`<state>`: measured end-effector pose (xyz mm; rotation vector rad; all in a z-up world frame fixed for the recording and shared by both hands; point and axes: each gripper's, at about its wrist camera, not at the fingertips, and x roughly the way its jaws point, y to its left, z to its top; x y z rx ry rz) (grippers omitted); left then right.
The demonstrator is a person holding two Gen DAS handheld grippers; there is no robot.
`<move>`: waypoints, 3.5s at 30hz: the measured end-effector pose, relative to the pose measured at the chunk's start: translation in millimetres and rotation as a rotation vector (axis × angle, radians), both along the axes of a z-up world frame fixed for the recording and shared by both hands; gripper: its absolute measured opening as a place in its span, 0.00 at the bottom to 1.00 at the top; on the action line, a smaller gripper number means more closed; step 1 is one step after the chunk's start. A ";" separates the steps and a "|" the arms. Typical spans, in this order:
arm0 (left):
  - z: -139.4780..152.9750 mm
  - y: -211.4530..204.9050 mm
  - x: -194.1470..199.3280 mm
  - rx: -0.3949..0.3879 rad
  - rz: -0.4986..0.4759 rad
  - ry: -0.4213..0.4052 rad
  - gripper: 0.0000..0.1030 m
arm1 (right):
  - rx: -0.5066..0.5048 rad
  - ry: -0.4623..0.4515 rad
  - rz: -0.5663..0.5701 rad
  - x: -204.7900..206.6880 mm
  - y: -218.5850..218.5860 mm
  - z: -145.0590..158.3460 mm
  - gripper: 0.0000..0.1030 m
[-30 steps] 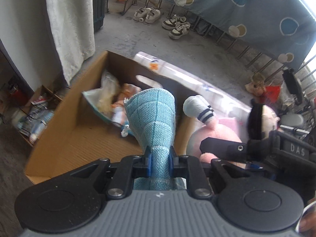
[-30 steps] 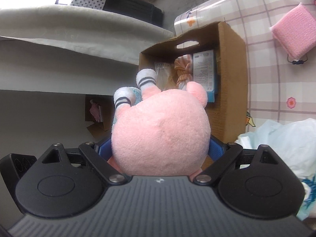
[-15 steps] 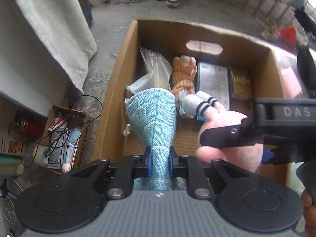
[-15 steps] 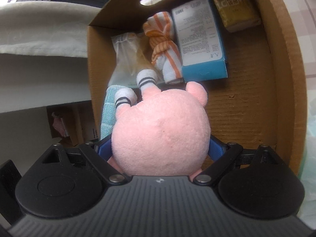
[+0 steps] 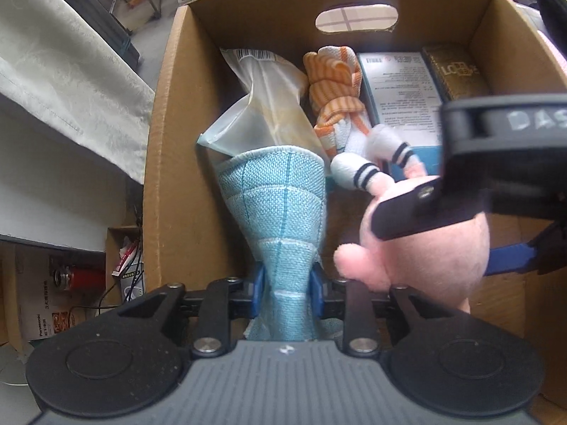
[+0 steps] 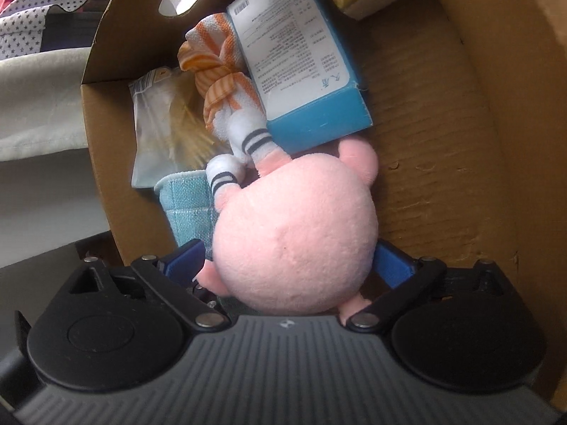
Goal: Organize soft objects
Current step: 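Carry the blue towel with left tool while right tool carries the pig into the box, then release the towel from left tool while right tool releases the pig in the box, then reach the left tool to the blue wet-wipe pack and grasp it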
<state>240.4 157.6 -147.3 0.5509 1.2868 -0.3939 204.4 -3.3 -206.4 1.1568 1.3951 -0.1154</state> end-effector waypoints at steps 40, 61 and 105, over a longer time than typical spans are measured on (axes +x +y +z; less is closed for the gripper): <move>55.8 14.2 -4.8 -0.068 0.081 -0.082 0.81 | -0.017 -0.069 -0.004 0.0 -0.8 32.6 0.96; 148.5 -63.0 -43.7 -0.228 0.279 -0.153 0.89 | -0.081 -0.447 -0.028 -74.1 -153.7 162.4 0.97; 21.7 -484.6 -126.6 -0.374 0.150 0.102 0.87 | 0.016 -0.131 0.085 -88.4 -553.0 13.6 0.96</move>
